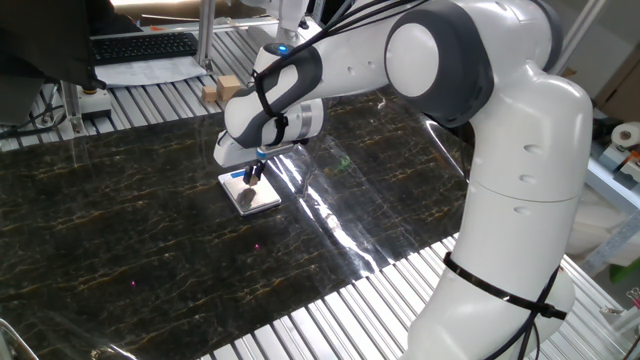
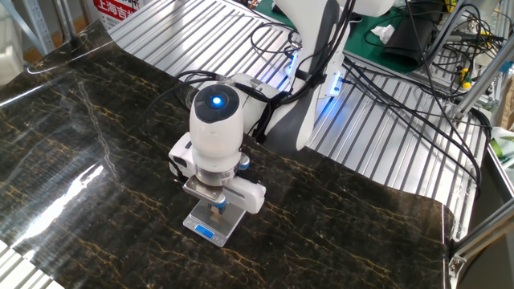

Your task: Place the block on the scale

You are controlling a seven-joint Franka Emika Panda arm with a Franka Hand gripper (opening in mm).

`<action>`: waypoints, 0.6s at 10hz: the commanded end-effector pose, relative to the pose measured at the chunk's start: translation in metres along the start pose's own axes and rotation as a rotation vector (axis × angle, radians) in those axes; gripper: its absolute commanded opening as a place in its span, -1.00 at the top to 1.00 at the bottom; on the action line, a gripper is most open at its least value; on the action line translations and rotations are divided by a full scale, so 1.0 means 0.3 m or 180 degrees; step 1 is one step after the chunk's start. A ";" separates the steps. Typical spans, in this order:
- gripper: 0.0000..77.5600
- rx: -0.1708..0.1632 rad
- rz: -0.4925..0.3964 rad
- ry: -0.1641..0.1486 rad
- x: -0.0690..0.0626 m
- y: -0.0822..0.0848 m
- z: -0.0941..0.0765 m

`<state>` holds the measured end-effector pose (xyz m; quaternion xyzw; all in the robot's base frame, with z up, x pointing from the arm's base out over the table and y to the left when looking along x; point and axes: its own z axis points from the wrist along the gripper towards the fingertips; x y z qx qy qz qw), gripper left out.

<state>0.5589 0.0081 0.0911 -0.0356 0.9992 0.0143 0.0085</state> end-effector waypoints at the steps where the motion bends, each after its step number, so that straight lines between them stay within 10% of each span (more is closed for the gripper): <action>1: 0.97 0.0027 0.0062 -0.0081 -0.011 0.005 0.001; 6: 0.97 0.0005 0.0047 -0.0056 -0.010 0.003 0.000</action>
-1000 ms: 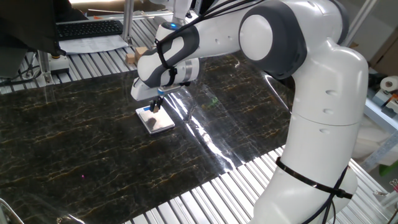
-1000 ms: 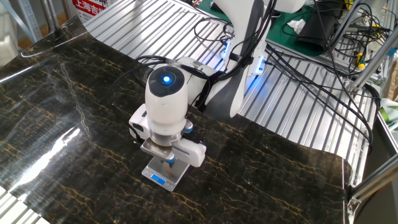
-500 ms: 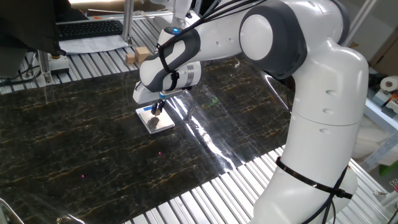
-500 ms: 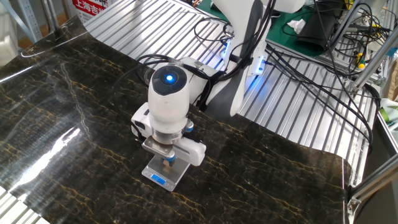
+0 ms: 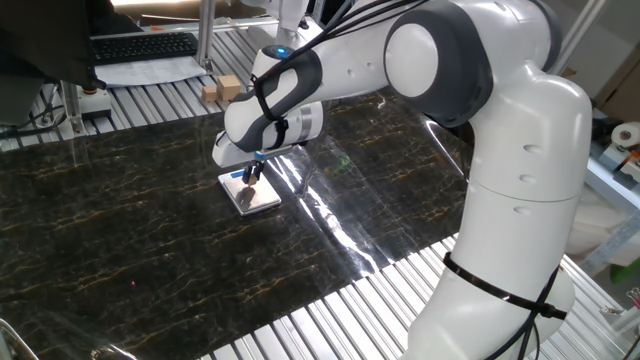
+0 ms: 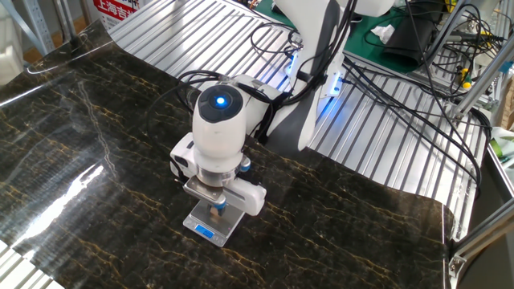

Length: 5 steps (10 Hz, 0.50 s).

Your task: Place the block on the scale

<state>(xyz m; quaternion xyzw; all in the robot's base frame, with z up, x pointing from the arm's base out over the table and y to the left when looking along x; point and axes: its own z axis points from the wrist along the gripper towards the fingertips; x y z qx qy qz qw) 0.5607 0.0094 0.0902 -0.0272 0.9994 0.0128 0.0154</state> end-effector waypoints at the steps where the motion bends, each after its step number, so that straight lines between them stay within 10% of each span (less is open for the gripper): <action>1: 0.97 -0.0048 -0.0038 -0.0029 -0.006 0.002 -0.001; 5: 0.97 -0.0053 -0.0045 -0.0013 -0.003 0.006 0.002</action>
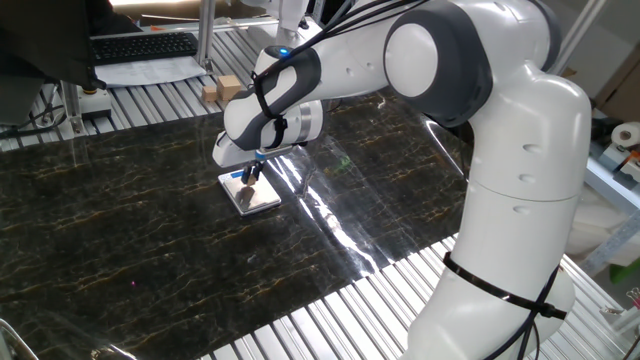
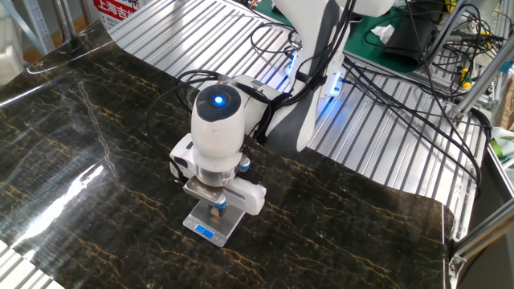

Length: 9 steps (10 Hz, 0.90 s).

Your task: Place the block on the scale

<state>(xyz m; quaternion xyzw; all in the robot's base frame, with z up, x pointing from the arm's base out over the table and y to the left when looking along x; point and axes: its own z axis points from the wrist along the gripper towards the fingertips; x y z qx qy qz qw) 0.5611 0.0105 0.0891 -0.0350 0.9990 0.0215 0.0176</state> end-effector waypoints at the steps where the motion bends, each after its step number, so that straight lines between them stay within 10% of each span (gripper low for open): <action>1: 0.97 0.0014 0.0034 0.0013 0.007 0.007 0.004; 9: 0.97 0.0061 0.0032 0.0021 0.011 0.003 0.015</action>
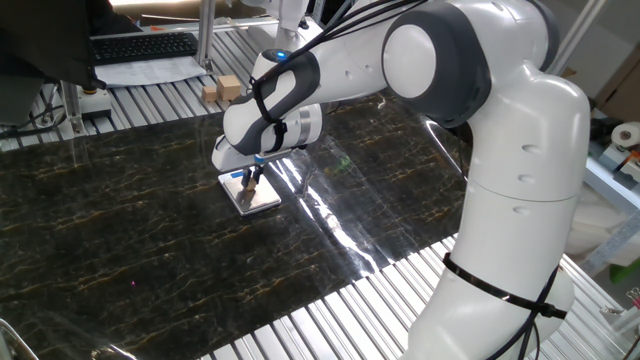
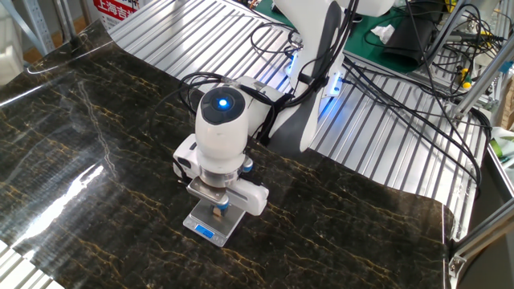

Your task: Place the block on the scale

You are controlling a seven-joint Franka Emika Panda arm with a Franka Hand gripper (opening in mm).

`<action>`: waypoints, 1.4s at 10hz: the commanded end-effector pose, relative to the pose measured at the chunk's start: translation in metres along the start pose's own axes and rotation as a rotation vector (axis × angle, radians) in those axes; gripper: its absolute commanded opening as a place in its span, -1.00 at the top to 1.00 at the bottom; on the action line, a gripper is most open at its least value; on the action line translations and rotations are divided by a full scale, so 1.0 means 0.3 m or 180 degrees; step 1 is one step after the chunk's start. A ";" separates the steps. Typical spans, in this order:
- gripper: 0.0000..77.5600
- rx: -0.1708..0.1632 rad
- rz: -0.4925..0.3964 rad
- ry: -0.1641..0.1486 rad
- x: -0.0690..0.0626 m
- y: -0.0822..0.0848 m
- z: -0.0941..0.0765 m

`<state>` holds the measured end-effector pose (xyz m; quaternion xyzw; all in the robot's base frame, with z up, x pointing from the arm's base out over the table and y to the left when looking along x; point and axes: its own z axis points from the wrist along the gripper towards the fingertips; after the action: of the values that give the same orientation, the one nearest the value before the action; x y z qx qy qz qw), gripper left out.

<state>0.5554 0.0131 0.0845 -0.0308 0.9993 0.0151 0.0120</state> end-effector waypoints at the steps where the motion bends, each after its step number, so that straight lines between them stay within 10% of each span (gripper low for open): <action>1: 0.97 0.0024 0.0006 -0.0019 -0.008 -0.008 0.000; 14: 0.97 -0.0045 0.0111 0.0211 -0.012 -0.005 0.004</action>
<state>0.5576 0.0116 0.0825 -0.0152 0.9995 0.0216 -0.0163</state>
